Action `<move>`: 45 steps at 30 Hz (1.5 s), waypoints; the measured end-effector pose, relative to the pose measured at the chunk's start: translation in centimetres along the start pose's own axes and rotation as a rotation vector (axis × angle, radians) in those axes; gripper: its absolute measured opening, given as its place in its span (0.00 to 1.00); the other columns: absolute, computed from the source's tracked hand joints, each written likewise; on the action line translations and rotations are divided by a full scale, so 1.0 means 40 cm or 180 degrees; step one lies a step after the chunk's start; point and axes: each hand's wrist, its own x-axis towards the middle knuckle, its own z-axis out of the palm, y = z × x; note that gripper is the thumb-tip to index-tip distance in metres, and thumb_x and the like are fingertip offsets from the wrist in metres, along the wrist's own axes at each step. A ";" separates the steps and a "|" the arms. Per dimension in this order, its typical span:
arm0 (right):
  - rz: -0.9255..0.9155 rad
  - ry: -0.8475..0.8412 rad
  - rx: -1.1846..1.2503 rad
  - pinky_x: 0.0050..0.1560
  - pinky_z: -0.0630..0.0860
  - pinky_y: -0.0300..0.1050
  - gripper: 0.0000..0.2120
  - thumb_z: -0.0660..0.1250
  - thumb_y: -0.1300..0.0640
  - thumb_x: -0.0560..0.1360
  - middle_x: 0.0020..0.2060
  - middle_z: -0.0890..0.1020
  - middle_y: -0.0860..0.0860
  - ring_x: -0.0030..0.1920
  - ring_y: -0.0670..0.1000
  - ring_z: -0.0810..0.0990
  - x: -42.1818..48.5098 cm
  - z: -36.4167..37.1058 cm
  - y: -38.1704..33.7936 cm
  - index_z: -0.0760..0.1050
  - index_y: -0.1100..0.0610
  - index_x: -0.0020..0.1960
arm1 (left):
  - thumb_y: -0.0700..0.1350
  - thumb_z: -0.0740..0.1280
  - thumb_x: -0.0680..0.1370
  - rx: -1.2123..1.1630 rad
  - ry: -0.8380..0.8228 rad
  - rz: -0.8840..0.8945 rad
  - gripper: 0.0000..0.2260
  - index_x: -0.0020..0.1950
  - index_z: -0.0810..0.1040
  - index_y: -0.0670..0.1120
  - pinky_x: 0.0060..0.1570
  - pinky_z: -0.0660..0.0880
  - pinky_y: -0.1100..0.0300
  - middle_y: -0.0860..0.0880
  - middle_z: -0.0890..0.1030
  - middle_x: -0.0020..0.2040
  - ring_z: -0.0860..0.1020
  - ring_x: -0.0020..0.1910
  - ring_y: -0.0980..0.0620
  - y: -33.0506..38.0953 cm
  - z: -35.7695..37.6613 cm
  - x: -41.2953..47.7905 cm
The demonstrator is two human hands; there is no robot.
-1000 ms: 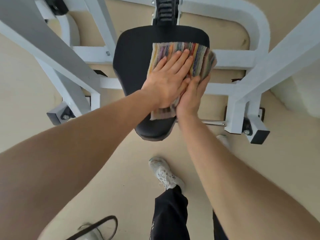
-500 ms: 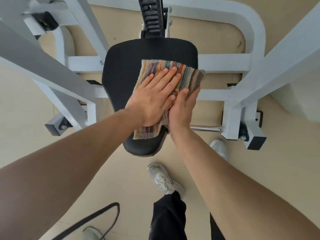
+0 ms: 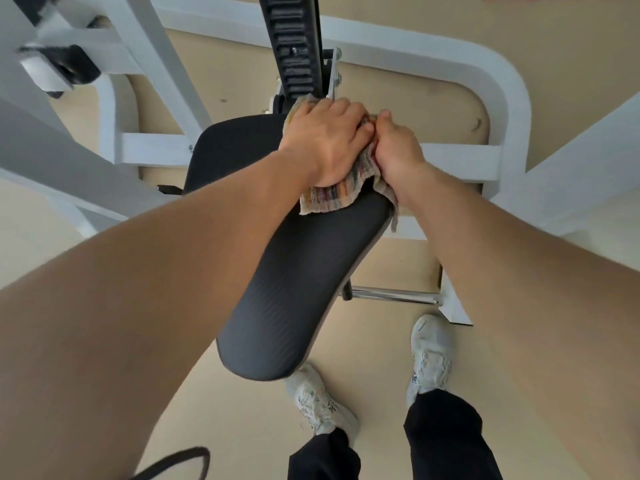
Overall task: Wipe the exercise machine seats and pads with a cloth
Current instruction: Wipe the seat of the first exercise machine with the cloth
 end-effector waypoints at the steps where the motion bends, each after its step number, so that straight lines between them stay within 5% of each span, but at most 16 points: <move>1: 0.0093 -0.0048 0.0005 0.60 0.73 0.46 0.25 0.49 0.45 0.85 0.59 0.82 0.58 0.58 0.56 0.79 0.021 -0.002 -0.008 0.79 0.60 0.62 | 0.57 0.47 0.84 -0.0032 -0.0038 -0.0097 0.20 0.64 0.72 0.49 0.69 0.62 0.46 0.47 0.77 0.63 0.73 0.64 0.44 0.000 -0.004 0.016; 6: -0.0110 0.0082 0.0097 0.45 0.70 0.44 0.21 0.50 0.47 0.85 0.41 0.81 0.49 0.47 0.52 0.78 0.009 0.003 0.003 0.79 0.54 0.48 | 0.55 0.47 0.84 -0.0078 0.0152 -0.0383 0.20 0.64 0.73 0.48 0.70 0.60 0.46 0.46 0.78 0.63 0.73 0.64 0.43 0.022 0.009 0.007; 10: -0.0443 0.0397 0.0643 0.63 0.73 0.52 0.17 0.51 0.50 0.85 0.56 0.79 0.51 0.58 0.53 0.78 -0.102 0.026 0.103 0.70 0.57 0.68 | 0.55 0.46 0.85 -0.0132 0.0123 0.0028 0.25 0.81 0.57 0.49 0.78 0.49 0.48 0.48 0.61 0.80 0.56 0.79 0.45 0.051 0.014 -0.095; 14: -0.0370 0.0365 0.1120 0.71 0.70 0.54 0.22 0.49 0.46 0.84 0.68 0.74 0.48 0.67 0.49 0.74 -0.254 0.068 0.192 0.62 0.51 0.75 | 0.58 0.39 0.83 0.0055 -0.0266 0.0769 0.28 0.82 0.45 0.52 0.79 0.42 0.49 0.53 0.46 0.83 0.44 0.81 0.48 0.071 0.022 -0.200; 19: -0.0106 0.0349 0.1160 0.69 0.72 0.55 0.24 0.49 0.44 0.83 0.65 0.79 0.52 0.65 0.51 0.77 -0.209 0.045 0.165 0.69 0.52 0.73 | 0.57 0.45 0.84 0.0041 -0.0257 0.1054 0.24 0.80 0.56 0.54 0.79 0.46 0.49 0.53 0.54 0.82 0.49 0.81 0.49 0.035 0.016 -0.132; 22: -0.0032 0.0389 0.0714 0.68 0.72 0.56 0.24 0.48 0.47 0.84 0.63 0.80 0.57 0.64 0.57 0.78 -0.100 0.011 0.094 0.75 0.58 0.69 | 0.56 0.47 0.84 0.0058 -0.0160 0.0803 0.21 0.75 0.66 0.53 0.76 0.55 0.48 0.51 0.69 0.74 0.65 0.74 0.47 0.032 0.005 -0.035; 25: -0.0245 0.0131 -0.0212 0.65 0.73 0.54 0.25 0.47 0.49 0.85 0.61 0.81 0.59 0.62 0.58 0.79 -0.029 -0.020 0.039 0.78 0.60 0.64 | 0.54 0.50 0.83 -0.0153 0.0027 0.0350 0.17 0.65 0.71 0.49 0.65 0.66 0.49 0.48 0.77 0.62 0.74 0.60 0.44 0.027 -0.002 0.016; 29: -0.0939 0.0114 -0.1472 0.51 0.69 0.48 0.21 0.49 0.49 0.85 0.58 0.81 0.56 0.55 0.57 0.78 -0.013 0.002 -0.030 0.77 0.57 0.61 | 0.50 0.54 0.83 -0.0534 0.0553 0.0073 0.15 0.63 0.72 0.45 0.67 0.66 0.52 0.44 0.78 0.61 0.73 0.63 0.43 -0.024 0.006 -0.039; 34: -0.1623 0.0174 -0.2916 0.62 0.67 0.59 0.22 0.47 0.48 0.84 0.66 0.75 0.57 0.65 0.60 0.72 -0.035 0.105 -0.100 0.70 0.56 0.69 | 0.56 0.50 0.84 -0.0116 0.0609 -0.0738 0.20 0.66 0.70 0.45 0.66 0.66 0.48 0.43 0.76 0.62 0.72 0.63 0.40 -0.135 0.009 -0.100; 39: -0.1871 0.0127 -0.2976 0.61 0.68 0.55 0.22 0.46 0.48 0.84 0.64 0.76 0.56 0.64 0.57 0.73 -0.037 0.117 -0.101 0.71 0.56 0.68 | 0.54 0.49 0.84 0.0081 0.0571 -0.1076 0.20 0.63 0.72 0.43 0.64 0.68 0.43 0.42 0.77 0.61 0.73 0.61 0.38 -0.128 0.009 -0.106; 45: -0.1272 0.0270 -0.2012 0.55 0.70 0.51 0.19 0.51 0.48 0.85 0.62 0.77 0.55 0.61 0.57 0.76 -0.055 -0.009 0.000 0.71 0.56 0.68 | 0.55 0.50 0.84 -0.0168 0.0169 -0.0287 0.22 0.75 0.66 0.49 0.73 0.59 0.45 0.48 0.71 0.72 0.67 0.71 0.42 -0.027 0.002 -0.059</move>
